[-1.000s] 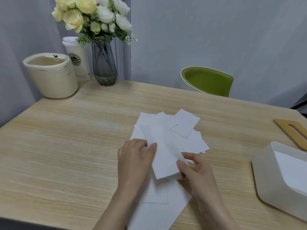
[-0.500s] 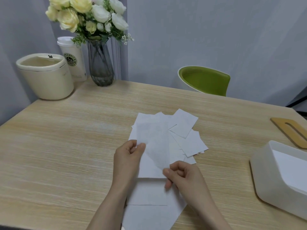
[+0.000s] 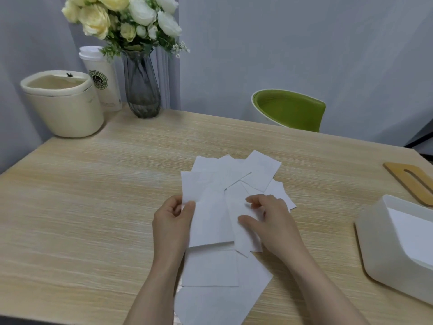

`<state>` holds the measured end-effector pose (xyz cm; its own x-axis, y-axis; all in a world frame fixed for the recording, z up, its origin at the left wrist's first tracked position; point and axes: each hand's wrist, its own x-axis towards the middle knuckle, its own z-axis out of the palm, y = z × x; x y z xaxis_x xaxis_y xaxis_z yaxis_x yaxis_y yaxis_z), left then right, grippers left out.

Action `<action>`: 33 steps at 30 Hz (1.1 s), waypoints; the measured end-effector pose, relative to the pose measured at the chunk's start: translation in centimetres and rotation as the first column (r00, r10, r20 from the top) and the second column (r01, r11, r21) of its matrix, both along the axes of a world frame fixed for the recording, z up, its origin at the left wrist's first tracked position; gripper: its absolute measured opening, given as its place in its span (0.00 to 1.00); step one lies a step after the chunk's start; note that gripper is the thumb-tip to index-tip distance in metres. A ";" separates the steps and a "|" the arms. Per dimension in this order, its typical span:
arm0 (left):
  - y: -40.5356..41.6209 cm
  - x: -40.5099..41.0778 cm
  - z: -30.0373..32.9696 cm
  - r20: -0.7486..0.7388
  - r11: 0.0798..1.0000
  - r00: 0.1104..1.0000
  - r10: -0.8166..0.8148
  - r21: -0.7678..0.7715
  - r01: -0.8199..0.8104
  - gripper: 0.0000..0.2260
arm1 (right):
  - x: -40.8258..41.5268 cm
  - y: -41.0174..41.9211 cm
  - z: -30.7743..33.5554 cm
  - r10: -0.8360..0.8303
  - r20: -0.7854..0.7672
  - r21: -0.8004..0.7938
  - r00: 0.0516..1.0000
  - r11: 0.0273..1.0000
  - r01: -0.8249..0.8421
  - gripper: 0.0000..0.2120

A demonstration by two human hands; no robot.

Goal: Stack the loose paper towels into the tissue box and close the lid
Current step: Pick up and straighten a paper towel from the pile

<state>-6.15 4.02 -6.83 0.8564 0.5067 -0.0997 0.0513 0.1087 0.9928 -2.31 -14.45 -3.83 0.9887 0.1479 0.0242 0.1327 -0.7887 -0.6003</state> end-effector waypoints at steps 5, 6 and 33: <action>0.0 0.1 0.0 0.000 1.000 1.000 -0.015 0.009 0.015 0.09 | 0.7 0.6 -0.2 -0.027 -0.031 -0.105 0.999 0.994 0.023 0.22; 0.0 0.0 0.0 0.004 1.000 1.000 -0.021 0.004 0.021 0.10 | 0.7 0.6 -0.2 -0.029 -0.027 -0.102 0.999 0.994 0.026 0.21; 0.0 -0.1 0.2 0.010 0.995 0.995 -0.104 -0.007 0.104 0.09 | -2.7 -4.9 -0.1 -0.217 -0.207 0.220 0.954 0.940 0.262 0.08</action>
